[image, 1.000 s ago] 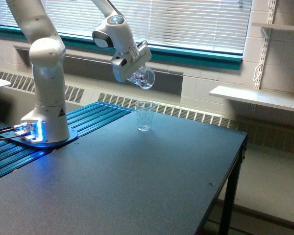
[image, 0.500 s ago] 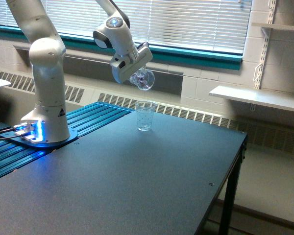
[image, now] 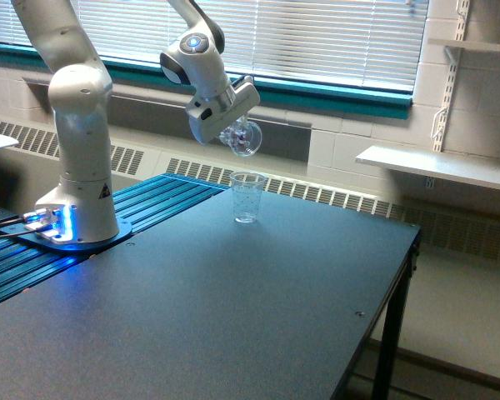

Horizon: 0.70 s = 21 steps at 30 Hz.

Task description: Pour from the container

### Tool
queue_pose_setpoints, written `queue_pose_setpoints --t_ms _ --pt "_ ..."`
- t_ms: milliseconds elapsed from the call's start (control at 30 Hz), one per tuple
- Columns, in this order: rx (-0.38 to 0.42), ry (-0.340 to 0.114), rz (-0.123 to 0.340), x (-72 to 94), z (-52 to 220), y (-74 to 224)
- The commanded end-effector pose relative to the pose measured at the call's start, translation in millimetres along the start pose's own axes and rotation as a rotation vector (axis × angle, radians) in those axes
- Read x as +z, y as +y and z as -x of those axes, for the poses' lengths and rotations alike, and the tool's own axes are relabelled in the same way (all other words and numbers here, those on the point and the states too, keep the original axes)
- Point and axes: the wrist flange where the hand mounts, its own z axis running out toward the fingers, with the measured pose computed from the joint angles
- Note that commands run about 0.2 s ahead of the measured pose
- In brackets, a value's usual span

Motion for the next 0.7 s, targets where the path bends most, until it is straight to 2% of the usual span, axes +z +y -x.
queue_pose_setpoints --t_ms 33,100,233,333,500,700 --pt "0.012 0.018 -0.031 -0.8 -7 -8" --pt "0.024 0.027 -0.051 -3.5 -16 -15" --pt "0.054 0.012 -0.042 -3.0 -26 -22" --pt "0.068 0.011 -0.052 -2.7 -22 -22" --pt "0.113 -0.029 -0.035 -0.1 -31 -25" --pt "0.128 -0.040 -0.016 1.5 -30 -25"
